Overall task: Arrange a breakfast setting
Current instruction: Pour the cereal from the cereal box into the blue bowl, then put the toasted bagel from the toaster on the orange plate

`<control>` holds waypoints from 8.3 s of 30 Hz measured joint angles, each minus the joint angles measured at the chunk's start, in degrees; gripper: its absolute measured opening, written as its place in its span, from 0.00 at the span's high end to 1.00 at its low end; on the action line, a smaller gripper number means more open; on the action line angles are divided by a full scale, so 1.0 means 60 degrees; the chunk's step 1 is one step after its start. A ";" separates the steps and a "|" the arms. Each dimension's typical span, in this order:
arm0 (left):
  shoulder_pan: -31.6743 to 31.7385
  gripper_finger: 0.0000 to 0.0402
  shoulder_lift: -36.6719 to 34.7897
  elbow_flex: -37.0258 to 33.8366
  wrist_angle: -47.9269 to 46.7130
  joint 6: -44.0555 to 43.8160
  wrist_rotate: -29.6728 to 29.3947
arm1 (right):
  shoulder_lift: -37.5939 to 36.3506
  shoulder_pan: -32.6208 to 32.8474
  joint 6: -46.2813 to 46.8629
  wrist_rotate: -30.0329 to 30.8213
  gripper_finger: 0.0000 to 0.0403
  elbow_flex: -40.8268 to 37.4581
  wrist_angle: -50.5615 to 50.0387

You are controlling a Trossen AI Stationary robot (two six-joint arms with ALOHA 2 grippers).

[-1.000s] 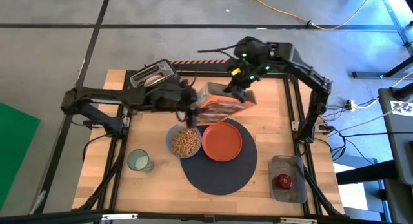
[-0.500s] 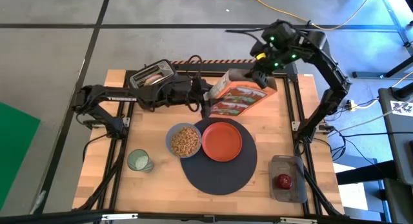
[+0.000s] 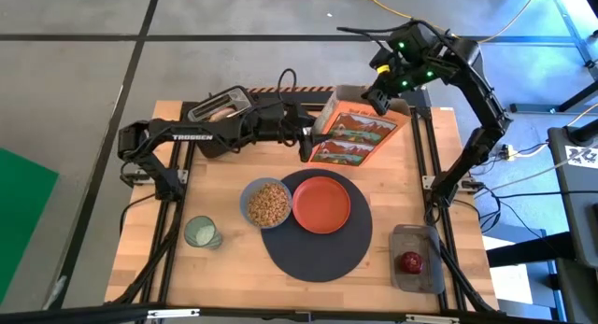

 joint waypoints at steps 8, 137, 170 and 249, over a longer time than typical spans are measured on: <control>0.0578 0.42 0.0157 -0.0022 0.0215 -0.0044 0.1212 | 0.0008 -0.0391 -0.1007 -0.1778 1.00 0.0009 0.0000; -0.0438 0.12 -0.3472 -0.0007 -0.6117 0.0106 -0.1586 | -0.1643 -0.3708 -0.1784 0.0977 1.00 -0.4615 -0.0010; -0.0434 0.12 -0.3464 -0.0007 -0.6959 0.0009 -0.1819 | -0.0068 -0.4056 -0.2477 0.0985 0.79 -0.4630 -0.0024; -0.2913 0.12 -0.5863 -0.1628 -1.0645 -0.3157 -0.3420 | -0.0771 0.7623 0.9389 0.5922 0.52 -0.4626 0.1300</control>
